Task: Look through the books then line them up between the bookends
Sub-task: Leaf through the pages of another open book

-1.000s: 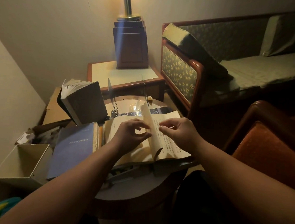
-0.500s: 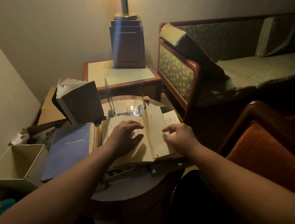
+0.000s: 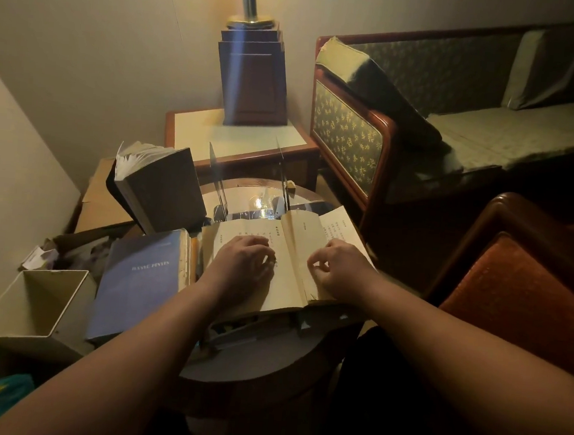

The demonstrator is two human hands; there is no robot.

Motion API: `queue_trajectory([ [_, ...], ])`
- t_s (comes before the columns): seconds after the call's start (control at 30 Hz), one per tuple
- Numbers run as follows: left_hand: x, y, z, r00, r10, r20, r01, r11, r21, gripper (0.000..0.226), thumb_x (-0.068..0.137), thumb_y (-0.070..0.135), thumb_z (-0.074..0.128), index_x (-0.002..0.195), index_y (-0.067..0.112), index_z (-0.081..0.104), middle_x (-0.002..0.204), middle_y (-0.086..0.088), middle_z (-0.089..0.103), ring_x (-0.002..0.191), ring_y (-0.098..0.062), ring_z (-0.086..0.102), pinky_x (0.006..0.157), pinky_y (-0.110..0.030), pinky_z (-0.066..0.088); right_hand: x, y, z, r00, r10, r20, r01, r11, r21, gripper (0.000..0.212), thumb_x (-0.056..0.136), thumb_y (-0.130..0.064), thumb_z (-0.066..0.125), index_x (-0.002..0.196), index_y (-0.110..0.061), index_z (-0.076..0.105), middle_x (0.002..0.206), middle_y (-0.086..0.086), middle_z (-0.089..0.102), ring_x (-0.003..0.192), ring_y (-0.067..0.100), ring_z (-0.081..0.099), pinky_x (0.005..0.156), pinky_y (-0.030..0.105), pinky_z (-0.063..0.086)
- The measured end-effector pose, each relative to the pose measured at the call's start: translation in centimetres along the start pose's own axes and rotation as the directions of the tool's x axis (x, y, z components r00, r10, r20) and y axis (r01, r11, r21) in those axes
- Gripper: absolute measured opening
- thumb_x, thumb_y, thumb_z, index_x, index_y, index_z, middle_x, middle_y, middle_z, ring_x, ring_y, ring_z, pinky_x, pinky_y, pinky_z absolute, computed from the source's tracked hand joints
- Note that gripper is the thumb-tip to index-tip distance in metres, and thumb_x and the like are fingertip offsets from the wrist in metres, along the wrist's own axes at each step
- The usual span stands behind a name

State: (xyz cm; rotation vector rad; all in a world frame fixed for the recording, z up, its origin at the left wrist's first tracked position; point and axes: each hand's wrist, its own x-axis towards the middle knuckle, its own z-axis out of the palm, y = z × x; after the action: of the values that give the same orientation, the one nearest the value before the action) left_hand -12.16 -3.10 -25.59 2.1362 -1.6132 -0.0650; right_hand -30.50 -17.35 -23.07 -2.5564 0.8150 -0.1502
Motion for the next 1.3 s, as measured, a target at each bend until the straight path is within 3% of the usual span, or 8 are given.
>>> queue_trajectory([
  [0.17,-0.1,0.3,-0.2,0.999,-0.027,0.027,0.027,1.0,0.009,0.024,0.091,0.024,0.066,0.113,0.02,0.07,0.133,-0.005,0.059,0.125,-0.028,0.051,0.101,-0.044,0.047,0.3,-1.1,1.1,0.999,-0.004,-0.04,-0.006,0.971,-0.24,0.079,0.078,-0.078,0.058,0.135,-0.024,0.049,0.128,0.003,0.056,0.111,0.022,0.057,0.085,0.038,0.056],
  [0.37,-0.1,0.9,-0.9,0.998,-0.037,0.059,0.036,0.999,0.034,0.023,0.095,0.023,0.059,0.115,0.021,0.07,0.136,-0.003,0.057,0.127,-0.025,0.048,0.103,-0.038,0.041,0.3,-1.5,0.6,0.981,-0.04,-0.19,-0.001,0.978,-0.207,0.067,0.085,-0.048,0.065,0.14,-0.024,0.034,0.124,0.003,0.054,0.104,0.023,0.06,0.079,0.038,0.059],
  [0.6,1.0,2.0,-1.3,0.991,-0.092,0.1,0.076,0.984,0.161,0.031,0.098,0.035,0.049,0.123,0.026,0.065,0.136,0.002,0.055,0.121,-0.02,0.051,0.098,-0.033,0.043,-0.3,0.5,-2.7,0.954,-0.003,-0.298,-0.018,0.998,-0.066,0.044,0.087,-0.026,0.065,0.126,-0.022,0.046,0.118,0.004,0.051,0.103,0.027,0.063,0.071,0.038,0.061],
  [0.73,1.9,3.1,-1.0,0.978,-0.016,0.207,-0.042,0.961,0.272,0.051,0.095,0.053,0.046,0.141,0.03,0.046,0.149,0.002,0.044,0.135,-0.022,0.042,0.113,-0.043,0.034,-0.2,2.5,-3.5,0.954,0.019,-0.298,-0.047,0.995,-0.087,0.044,0.084,-0.011,0.062,0.126,-0.019,0.052,0.124,0.007,0.049,0.1,0.023,0.056,0.076,0.035,0.057],
  [0.97,3.3,5.0,0.0,0.919,-0.066,0.389,-0.028,0.972,0.232,0.063,0.089,0.063,0.05,0.146,0.041,0.034,0.16,0.005,0.024,0.143,-0.025,0.029,0.116,-0.05,0.025,-0.6,4.5,-2.4,0.989,-0.146,-0.028,0.121,0.9,-0.42,0.052,0.082,-0.015,0.072,0.131,-0.023,0.056,0.152,0.009,0.034,0.141,0.033,0.034,0.112,0.052,0.037],
  [1.07,3.8,5.1,0.1,0.892,-0.083,0.445,-0.051,0.958,0.281,0.072,0.086,0.071,0.048,0.149,0.04,0.029,0.161,0.004,0.019,0.146,-0.026,0.022,0.118,-0.055,0.016,-0.8,4.8,-1.8,0.96,-0.274,0.064,0.269,0.827,-0.495,0.051,0.083,-0.015,0.076,0.13,-0.019,0.058,0.156,0.014,0.035,0.146,0.035,0.03,0.117,0.05,0.023],
  [1.2,3.5,4.9,0.6,0.838,-0.101,0.536,-0.116,0.927,0.357,0.087,0.083,0.081,0.033,0.154,0.04,0.006,0.164,0.004,-0.004,0.151,-0.027,-0.005,0.118,-0.058,-0.004,-1.3,4.5,-1.1,0.913,-0.379,0.15,0.404,0.794,-0.454,0.056,0.089,-0.018,0.073,0.141,-0.015,0.053,0.161,0.014,0.03,0.151,0.032,0.022,0.115,0.046,0.022],
  [1.3,3.3,4.4,1.1,0.819,-0.12,0.561,-0.107,0.929,0.354,0.089,0.081,0.084,0.026,0.153,0.041,-0.004,0.162,0.006,-0.016,0.149,-0.025,-0.016,0.117,-0.06,-0.008,-0.9,4.3,-0.5,0.938,-0.282,0.204,0.339,0.871,-0.355,0.066,0.1,-0.035,0.058,0.156,-0.019,0.03,0.168,0.007,0.011,0.155,0.026,0.006,0.12,0.043,0.013],
])
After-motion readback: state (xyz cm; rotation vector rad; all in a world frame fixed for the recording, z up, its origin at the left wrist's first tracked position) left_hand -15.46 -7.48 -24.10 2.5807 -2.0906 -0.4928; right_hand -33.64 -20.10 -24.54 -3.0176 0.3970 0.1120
